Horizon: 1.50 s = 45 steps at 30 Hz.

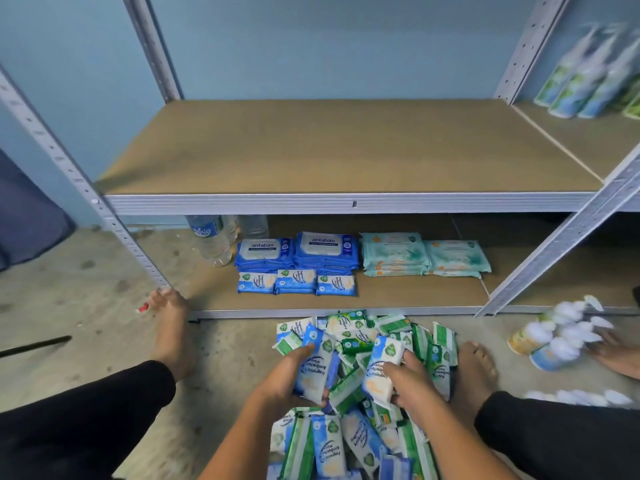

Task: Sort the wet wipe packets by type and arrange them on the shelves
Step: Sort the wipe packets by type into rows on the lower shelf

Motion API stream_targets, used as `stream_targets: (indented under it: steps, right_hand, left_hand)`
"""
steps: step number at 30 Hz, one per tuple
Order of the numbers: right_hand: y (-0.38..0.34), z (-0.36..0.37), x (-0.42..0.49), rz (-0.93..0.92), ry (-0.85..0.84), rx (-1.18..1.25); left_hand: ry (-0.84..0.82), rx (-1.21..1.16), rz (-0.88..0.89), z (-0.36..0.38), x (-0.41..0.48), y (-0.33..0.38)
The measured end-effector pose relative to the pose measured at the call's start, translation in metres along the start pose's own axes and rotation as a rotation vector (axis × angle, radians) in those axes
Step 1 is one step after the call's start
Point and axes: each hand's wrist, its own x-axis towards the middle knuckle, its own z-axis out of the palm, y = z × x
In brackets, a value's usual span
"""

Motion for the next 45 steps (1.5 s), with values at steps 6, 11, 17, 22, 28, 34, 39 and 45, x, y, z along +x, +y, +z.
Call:
stream_targets:
  steps: [6, 11, 17, 22, 28, 34, 39, 45]
  right_hand:
    - [-0.007, 0.010, 0.001, -0.057, 0.018, -0.044]
    - [-0.011, 0.013, -0.002, -0.036, -0.008, 0.009]
    - [-0.013, 0.009, -0.008, -0.058, -0.001, 0.057]
    - [-0.013, 0.010, -0.012, -0.032, -0.005, 0.167]
    - [-0.016, 0.008, -0.012, -0.056, -0.052, 0.028]
    - [-0.018, 0.006, -0.021, -0.177, 0.035, -0.189]
    - [-0.026, 0.012, -0.022, -0.259, 0.249, -0.103]
    - [-0.037, 0.021, -0.014, -0.319, 0.253, 0.049]
  left_hand:
    - [0.017, 0.045, 0.005, -0.009, 0.003, -0.001]
    - [0.003, 0.083, 0.037, -0.010, 0.000, 0.001]
    - [0.176, 0.595, 0.167, -0.018, 0.009, 0.003]
    - [0.304, 0.526, 0.230, -0.028, 0.014, 0.003]
    - [0.311, 0.174, 0.291, -0.031, 0.017, 0.001]
    - [0.238, -0.234, 0.129, -0.024, 0.016, 0.006]
    - [0.067, -0.172, 0.072, -0.027, 0.012, 0.005]
    - [0.041, 0.342, 0.103, -0.039, 0.025, 0.013]
